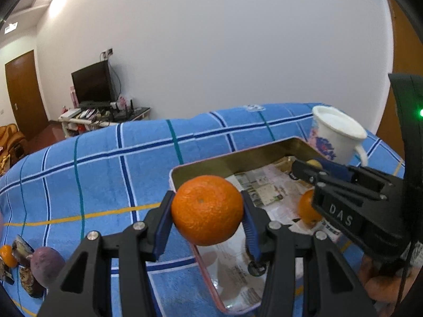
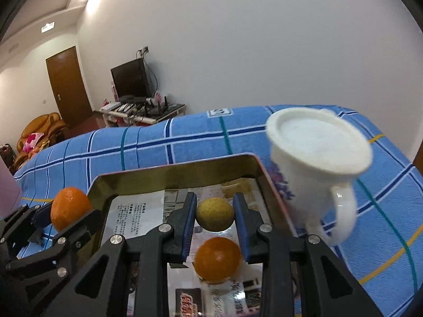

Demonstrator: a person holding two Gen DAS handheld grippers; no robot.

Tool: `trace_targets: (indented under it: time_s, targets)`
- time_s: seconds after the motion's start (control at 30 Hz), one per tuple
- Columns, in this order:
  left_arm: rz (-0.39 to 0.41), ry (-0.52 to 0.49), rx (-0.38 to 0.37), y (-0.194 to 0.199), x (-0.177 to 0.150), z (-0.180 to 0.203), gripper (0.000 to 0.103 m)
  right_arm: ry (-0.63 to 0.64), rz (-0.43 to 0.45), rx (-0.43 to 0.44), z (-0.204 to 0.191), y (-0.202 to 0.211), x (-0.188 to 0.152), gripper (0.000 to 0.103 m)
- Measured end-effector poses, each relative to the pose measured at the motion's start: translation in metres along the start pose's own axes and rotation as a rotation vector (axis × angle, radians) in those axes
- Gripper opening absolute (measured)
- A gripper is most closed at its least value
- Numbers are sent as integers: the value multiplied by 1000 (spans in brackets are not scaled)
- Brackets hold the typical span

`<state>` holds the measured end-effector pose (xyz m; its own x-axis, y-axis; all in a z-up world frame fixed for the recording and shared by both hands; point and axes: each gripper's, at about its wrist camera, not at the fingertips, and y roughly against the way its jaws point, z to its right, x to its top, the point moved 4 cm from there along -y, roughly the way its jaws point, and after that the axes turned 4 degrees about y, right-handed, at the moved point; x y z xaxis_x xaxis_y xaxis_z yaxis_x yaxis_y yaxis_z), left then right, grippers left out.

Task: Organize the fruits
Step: 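Carry the lime and orange into the pink tin and release both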

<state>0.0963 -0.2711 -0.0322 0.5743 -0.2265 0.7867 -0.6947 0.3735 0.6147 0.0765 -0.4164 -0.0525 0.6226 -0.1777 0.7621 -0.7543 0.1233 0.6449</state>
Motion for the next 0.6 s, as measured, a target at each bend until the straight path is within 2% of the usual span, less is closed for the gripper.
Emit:
trace_targets:
  time_s: [0.17,0.43,0.6]
  targets:
    - [5,-24,29,-6,-1,7,50,28,-29,26,-6,-7,-3,30]
    - [15,-51,71,-8,0,10,50,-3,-66,102,-8,-15,-6,30]
    - [21,-57,86,-7,1,10,50,-11,-56,114,-9,-14,-7,31]
